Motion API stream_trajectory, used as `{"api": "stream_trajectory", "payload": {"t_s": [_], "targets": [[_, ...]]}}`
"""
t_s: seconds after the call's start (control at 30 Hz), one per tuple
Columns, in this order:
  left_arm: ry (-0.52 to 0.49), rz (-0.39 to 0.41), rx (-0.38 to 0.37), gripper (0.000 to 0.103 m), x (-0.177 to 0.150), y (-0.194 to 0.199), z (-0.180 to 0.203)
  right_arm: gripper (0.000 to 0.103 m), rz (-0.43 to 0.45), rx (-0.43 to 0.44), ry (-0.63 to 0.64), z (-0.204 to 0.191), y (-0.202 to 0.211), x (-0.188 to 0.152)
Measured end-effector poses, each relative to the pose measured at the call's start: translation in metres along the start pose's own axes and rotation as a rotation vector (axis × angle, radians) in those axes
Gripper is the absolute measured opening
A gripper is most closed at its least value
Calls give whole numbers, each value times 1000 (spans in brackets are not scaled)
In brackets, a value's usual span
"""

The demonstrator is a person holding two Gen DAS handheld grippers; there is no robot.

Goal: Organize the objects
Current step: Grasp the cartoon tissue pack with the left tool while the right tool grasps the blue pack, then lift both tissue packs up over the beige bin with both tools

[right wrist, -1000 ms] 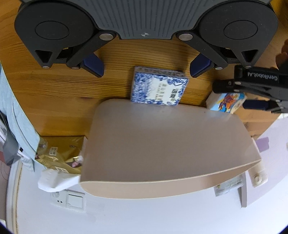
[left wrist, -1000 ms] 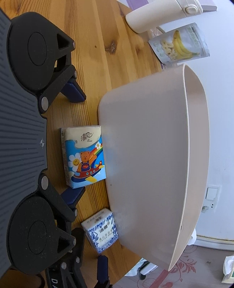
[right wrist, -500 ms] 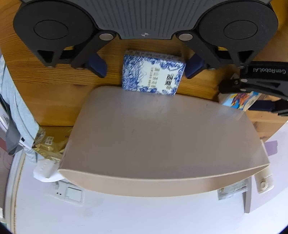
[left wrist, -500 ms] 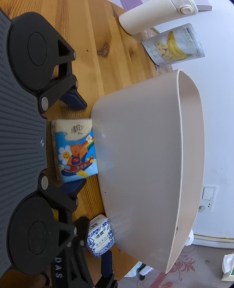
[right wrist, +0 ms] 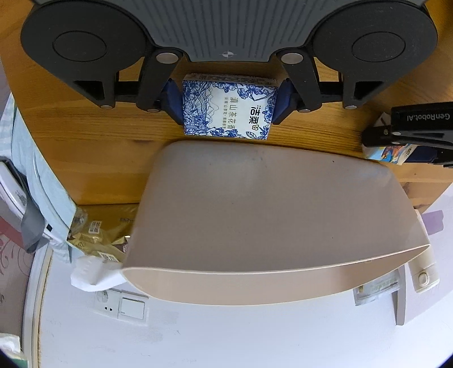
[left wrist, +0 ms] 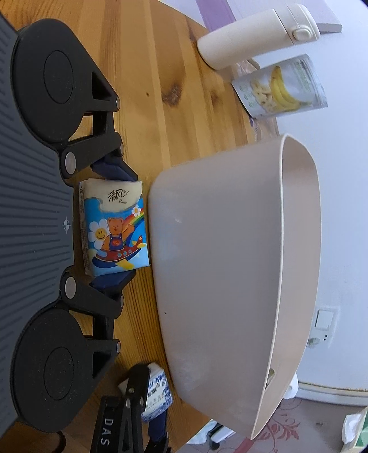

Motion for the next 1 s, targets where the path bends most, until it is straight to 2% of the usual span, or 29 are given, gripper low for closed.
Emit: {"api": "stream_trajectory", "payload": {"t_s": [0.4, 0.6, 1.0], "targets": [[24, -3, -23, 65, -5, 21, -2, 62, 58, -8, 7, 12, 34, 4], [25, 33, -44, 65, 4, 42, -1, 62, 97, -6, 9, 17, 56, 10], [-19, 123, -31, 65, 25, 86, 3, 62, 167, -6, 22, 19, 92, 27]]}}
Point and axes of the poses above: each gripper's, at about its wrist camera, not at the fingertips, and y roughly against the way its jaws point, z to its right, x to its top, the point moved 9 cm from there along -y, roughly the way its jaws point, and after that the axes turned 11 degrees about -y, right-handed, at the moved point
